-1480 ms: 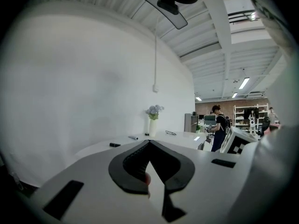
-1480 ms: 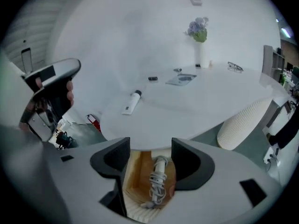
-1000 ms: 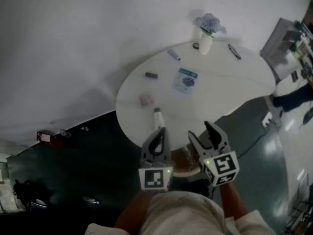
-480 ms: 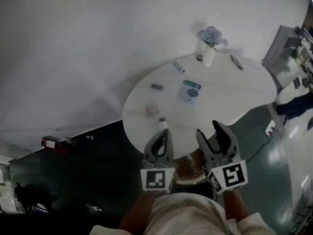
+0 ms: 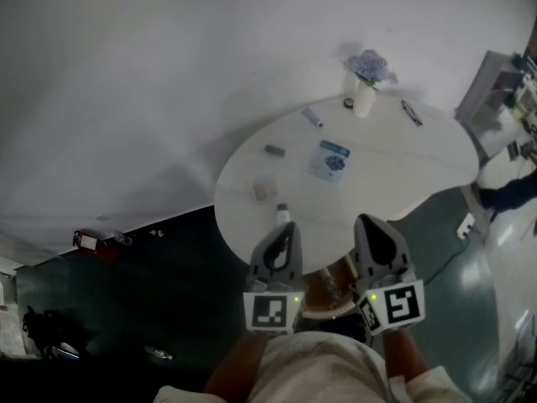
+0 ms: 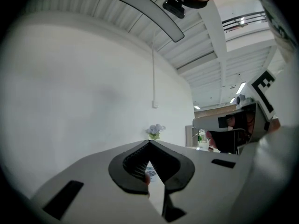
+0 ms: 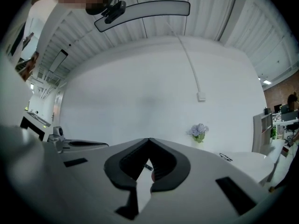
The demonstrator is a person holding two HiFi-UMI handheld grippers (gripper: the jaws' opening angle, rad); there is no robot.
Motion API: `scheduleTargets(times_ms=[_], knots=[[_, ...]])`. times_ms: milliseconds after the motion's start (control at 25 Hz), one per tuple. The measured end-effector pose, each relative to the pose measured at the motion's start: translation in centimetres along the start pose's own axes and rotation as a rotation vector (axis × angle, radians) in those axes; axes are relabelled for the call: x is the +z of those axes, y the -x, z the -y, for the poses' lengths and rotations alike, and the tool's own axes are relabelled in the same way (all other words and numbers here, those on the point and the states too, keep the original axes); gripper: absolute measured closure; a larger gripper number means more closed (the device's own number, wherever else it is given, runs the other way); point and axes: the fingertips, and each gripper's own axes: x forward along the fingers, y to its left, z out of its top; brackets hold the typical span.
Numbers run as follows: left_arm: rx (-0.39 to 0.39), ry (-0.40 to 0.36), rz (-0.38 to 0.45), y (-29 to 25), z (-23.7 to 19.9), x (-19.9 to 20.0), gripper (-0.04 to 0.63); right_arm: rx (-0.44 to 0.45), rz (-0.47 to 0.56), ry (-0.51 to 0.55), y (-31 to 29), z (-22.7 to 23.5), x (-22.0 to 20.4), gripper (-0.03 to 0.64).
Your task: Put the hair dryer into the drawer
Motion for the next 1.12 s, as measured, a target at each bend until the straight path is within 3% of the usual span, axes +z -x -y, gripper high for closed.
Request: scheduleTargets(times_ms=[1120], knots=[[-0.025, 0.008, 0.006, -0.5, 1.7, 1.1, 0.600, -0.052, -0.067, 0.071, -0.3, 1.2, -1.8, 0.611]])
